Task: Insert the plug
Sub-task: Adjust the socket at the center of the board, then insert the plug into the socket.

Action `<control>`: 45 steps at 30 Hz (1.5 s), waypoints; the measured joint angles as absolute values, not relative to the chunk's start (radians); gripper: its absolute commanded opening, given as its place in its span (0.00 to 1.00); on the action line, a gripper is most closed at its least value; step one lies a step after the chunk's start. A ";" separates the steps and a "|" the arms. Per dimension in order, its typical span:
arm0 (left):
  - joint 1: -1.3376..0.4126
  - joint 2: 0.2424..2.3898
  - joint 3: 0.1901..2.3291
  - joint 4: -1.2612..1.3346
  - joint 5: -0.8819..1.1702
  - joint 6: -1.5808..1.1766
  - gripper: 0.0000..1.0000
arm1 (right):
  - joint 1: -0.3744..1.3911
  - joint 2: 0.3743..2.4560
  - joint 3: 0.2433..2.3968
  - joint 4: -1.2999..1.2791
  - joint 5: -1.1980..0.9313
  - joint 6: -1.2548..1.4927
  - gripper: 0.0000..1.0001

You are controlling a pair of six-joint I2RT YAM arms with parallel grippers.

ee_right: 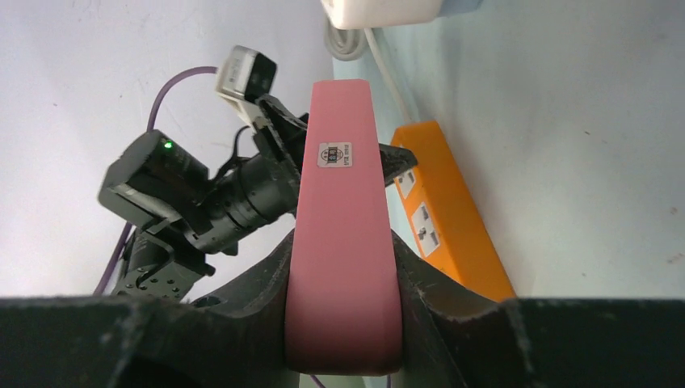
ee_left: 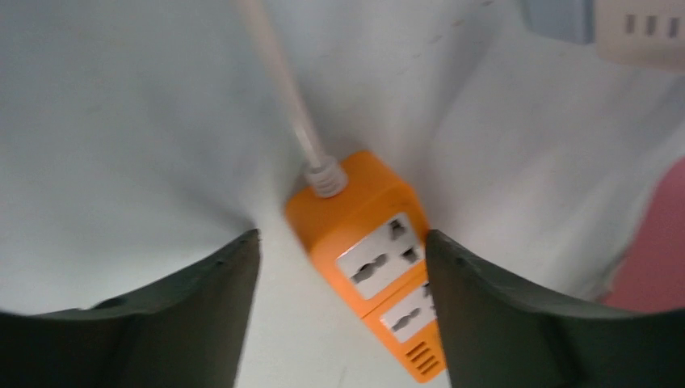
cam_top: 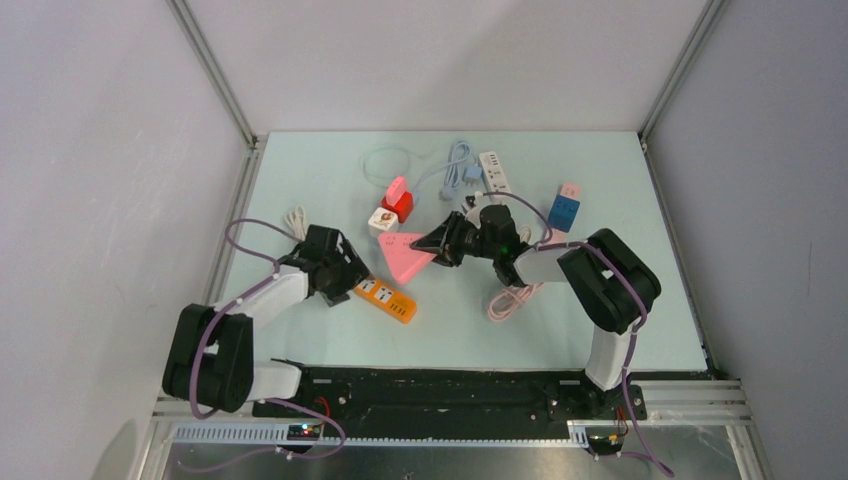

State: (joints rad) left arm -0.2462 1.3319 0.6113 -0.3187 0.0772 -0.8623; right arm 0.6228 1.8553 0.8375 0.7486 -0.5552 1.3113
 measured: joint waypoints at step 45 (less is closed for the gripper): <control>-0.456 0.644 0.404 -0.440 -0.091 -1.061 0.62 | 0.842 1.815 0.550 1.050 -0.200 1.472 0.00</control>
